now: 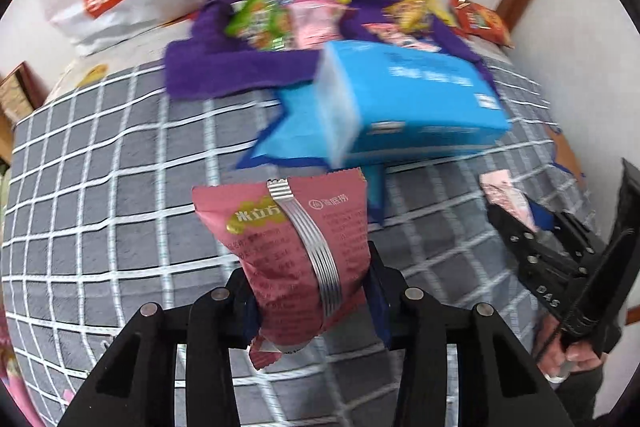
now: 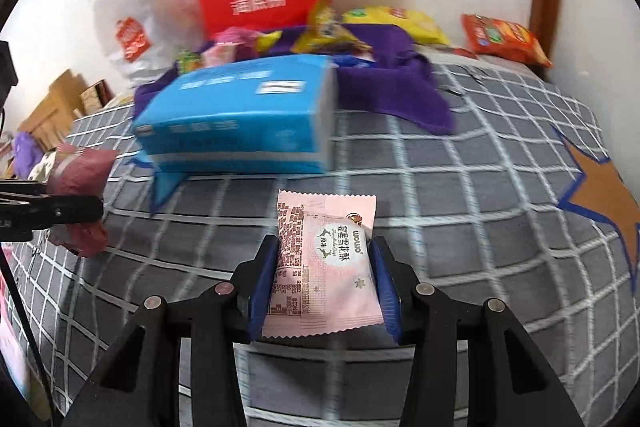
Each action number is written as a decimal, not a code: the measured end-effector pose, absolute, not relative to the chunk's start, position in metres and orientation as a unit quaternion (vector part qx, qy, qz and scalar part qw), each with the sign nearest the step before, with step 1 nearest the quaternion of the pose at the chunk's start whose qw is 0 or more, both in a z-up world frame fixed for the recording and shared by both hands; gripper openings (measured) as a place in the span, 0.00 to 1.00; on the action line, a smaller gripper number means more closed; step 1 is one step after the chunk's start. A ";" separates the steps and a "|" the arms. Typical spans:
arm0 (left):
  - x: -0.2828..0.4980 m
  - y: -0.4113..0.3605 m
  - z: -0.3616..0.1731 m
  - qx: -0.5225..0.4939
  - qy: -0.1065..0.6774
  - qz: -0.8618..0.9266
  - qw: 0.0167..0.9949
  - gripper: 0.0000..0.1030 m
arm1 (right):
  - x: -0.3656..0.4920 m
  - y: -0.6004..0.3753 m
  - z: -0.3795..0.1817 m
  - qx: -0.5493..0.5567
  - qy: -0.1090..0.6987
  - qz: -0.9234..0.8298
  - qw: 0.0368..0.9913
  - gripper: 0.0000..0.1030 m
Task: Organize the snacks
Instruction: 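Grasp the pink biscuit packet with the right tool while the left tool grasps the pink rice-cracker bag, then carry the pink biscuit packet onto the towel with the right tool while the left carries the pink bag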
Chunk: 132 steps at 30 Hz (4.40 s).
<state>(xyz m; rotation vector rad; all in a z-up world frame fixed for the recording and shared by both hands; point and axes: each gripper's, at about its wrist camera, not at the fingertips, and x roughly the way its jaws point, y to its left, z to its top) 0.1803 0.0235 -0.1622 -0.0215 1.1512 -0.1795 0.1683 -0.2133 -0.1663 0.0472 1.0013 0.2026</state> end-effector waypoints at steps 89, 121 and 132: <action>0.256 0.054 -0.035 -0.084 0.381 -0.137 0.910 0.36 | 0.293 -0.227 -0.045 0.048 0.420 0.028 0.906 0.37; 0.391 0.030 -0.081 -0.088 0.431 -0.120 0.890 0.36 | 0.432 -0.234 -0.106 0.053 0.467 0.057 0.881 0.37; 0.405 0.017 -0.114 -0.087 0.468 -0.150 0.866 0.36 | 0.442 -0.232 -0.140 0.037 0.507 0.072 0.858 0.37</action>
